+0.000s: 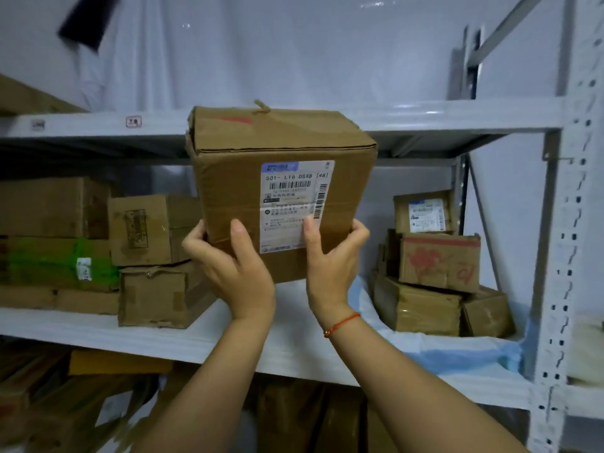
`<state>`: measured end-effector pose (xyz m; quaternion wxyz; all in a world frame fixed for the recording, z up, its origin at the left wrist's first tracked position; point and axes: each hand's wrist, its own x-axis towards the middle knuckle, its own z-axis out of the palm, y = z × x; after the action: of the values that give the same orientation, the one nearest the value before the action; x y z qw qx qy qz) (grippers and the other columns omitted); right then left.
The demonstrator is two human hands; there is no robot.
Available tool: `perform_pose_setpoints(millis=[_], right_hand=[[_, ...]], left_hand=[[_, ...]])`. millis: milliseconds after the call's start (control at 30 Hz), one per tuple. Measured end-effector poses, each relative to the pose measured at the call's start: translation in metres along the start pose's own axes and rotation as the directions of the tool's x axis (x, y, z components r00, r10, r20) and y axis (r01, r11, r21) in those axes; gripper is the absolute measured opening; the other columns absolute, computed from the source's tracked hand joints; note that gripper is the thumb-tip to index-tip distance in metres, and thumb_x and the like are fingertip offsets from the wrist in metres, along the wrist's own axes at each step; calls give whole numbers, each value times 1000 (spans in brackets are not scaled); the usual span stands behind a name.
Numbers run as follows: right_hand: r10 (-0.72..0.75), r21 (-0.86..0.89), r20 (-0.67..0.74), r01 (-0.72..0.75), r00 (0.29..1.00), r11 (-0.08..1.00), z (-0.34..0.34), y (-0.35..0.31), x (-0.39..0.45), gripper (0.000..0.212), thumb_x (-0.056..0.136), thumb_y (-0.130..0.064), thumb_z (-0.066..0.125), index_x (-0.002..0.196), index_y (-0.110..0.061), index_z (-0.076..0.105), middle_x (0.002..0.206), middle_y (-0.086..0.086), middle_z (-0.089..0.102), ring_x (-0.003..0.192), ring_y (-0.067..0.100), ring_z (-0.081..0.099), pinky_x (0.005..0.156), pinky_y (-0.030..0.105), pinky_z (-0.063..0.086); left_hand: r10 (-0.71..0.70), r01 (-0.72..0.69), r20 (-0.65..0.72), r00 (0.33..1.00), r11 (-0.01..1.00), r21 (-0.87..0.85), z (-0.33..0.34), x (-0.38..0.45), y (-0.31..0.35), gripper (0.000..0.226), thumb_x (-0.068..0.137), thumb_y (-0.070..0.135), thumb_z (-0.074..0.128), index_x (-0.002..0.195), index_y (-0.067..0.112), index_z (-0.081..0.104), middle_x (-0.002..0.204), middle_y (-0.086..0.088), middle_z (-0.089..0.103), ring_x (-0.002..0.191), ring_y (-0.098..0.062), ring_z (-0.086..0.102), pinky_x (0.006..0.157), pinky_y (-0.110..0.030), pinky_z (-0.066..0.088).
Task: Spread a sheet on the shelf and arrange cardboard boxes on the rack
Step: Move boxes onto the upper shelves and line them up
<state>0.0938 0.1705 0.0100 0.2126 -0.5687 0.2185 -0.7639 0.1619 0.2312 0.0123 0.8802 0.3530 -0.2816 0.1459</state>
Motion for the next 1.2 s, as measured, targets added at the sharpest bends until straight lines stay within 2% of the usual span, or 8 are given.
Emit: perform_pose_setpoints(millis=[233,367,600,700,867,1033,1133,1200], right_hand=[[-229,48,-54,231,972,972,-13,-55,48,58,77,-65,55,119,-31,36,112,-5,56,103,16,57,82,33,54],[-338,-15,-129,339,932,941,-19,-78,85,70,79,-64,50,133,-22,37,121,-4,49,108,12,48,88,25,43],[-461,-85,-122,453,879,887,-40,-123,166,65,90,-52,51,145,-30,25,125,-10,39,114,9,41,100,40,42],[-451,-80,-15,449,892,890,-51,-132,203,73,93,-48,52,151,-31,12,141,0,37,116,7,39,97,31,41],[-387,-157,131,404,913,901,-73,-130,258,79,95,-46,50,152,-35,-3,153,-3,31,136,21,38,111,45,36],[-343,-153,144,364,928,919,-97,-121,305,73,94,-42,54,149,-30,7,146,1,42,128,21,47,107,42,41],[-265,-197,60,272,962,942,-110,-113,331,60,94,-42,55,134,-17,17,137,6,47,118,21,53,102,45,47],[-242,-261,22,239,970,935,-120,-105,347,55,93,-44,54,128,-16,22,134,7,48,114,21,55,98,44,50]], left_hand=[[135,-128,33,990,977,-172,33,20,63,45,83,47,48,114,14,43,110,-1,59,98,-12,63,80,-32,57],[175,-152,71,982,956,-253,61,40,86,48,88,39,48,125,9,46,118,-6,61,105,-16,62,88,-40,56],[249,-171,185,951,919,-356,127,73,127,43,92,40,34,130,22,47,121,1,63,108,-14,62,94,-42,54],[260,-178,242,935,933,-313,161,87,134,56,91,46,26,140,25,41,132,1,58,118,-17,57,100,-42,50],[199,-151,397,896,977,-148,221,101,134,54,99,43,19,150,28,27,151,5,40,135,-19,42,112,-44,37],[191,-106,569,800,978,-179,271,96,130,53,101,44,17,153,35,10,158,5,28,141,-22,35,114,-47,33],[156,-46,650,744,982,-182,299,89,129,49,104,38,24,150,27,14,146,2,40,124,-19,47,100,-32,42],[151,-46,702,696,985,-167,316,84,123,45,103,38,29,145,23,23,133,2,48,111,-17,54,91,-33,48]])
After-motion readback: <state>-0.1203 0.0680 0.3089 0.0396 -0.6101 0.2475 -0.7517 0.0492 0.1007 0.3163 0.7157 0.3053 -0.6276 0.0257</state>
